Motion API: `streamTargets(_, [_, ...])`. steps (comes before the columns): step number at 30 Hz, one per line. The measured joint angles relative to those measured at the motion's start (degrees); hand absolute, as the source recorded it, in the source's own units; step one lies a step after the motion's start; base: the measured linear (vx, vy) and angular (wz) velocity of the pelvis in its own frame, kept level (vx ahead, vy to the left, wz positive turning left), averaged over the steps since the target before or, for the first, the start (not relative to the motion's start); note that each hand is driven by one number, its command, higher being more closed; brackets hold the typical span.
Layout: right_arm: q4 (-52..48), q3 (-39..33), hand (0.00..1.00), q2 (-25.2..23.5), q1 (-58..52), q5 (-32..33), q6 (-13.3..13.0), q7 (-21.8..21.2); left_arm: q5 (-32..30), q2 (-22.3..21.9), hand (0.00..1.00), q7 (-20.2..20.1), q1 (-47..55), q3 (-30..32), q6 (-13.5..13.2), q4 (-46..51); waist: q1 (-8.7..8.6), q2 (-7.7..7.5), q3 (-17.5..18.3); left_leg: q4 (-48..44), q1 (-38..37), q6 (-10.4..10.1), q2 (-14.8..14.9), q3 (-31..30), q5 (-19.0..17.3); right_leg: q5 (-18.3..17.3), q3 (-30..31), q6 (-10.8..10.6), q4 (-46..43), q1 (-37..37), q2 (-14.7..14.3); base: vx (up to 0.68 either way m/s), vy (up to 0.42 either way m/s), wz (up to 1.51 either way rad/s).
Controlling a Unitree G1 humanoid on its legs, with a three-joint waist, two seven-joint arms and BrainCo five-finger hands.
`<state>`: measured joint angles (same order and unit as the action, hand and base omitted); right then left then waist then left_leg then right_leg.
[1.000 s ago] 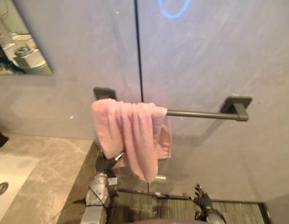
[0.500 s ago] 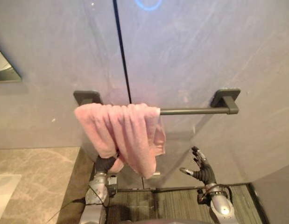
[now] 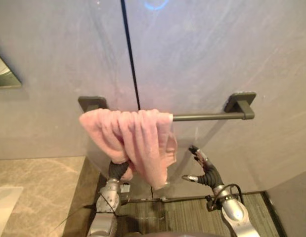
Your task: Organize washtable
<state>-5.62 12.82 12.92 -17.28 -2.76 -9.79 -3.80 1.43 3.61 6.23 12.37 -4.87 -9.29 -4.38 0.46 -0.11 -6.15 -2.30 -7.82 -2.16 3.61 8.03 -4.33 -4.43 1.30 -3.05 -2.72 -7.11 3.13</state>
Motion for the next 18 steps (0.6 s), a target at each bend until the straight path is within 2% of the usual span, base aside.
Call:
streamTargets(12, [3.41, 7.21, 0.00, -0.56, 7.74, 2.17, -0.13, 1.22, 0.09, -0.91, 1.00, 0.16, -0.67, -4.32, -0.02, 2.29, 0.18, -0.37, 0.13, 0.45, 1.17, 0.32, -0.91, -2.33, 0.80, 0.05, -2.72, -0.11, 0.13, 0.12, 0.86, -0.02, -0.007, 0.10])
streamTargets(13, [4.42, 8.11, 1.00, -1.02, 8.75, 2.17, -0.18, 1.22, 0.09, -1.26, 1.00, 0.20, -1.05, -4.39, -0.02, 2.31, 0.26, -0.37, 0.14, 0.57, 1.25, 0.29, -0.93, -2.63, 0.98, 0.05, -2.80, -0.11, 0.18, 0.09, 0.88, -0.01, -0.014, 0.11])
streamTargets(18, [8.26, 11.49, 1.00, -3.56, 11.41, 2.14, -0.33, 1.30, 0.10, -1.17, 1.00, 0.35, -1.87, -6.30, -0.05, 2.71, 0.45, -0.49, 0.22, 2.37, 1.23, 0.20, -0.98, -3.86, 2.50, 0.11, -3.94, -0.08, 0.67, -0.04, 0.87, -0.03, -0.031, 0.15])
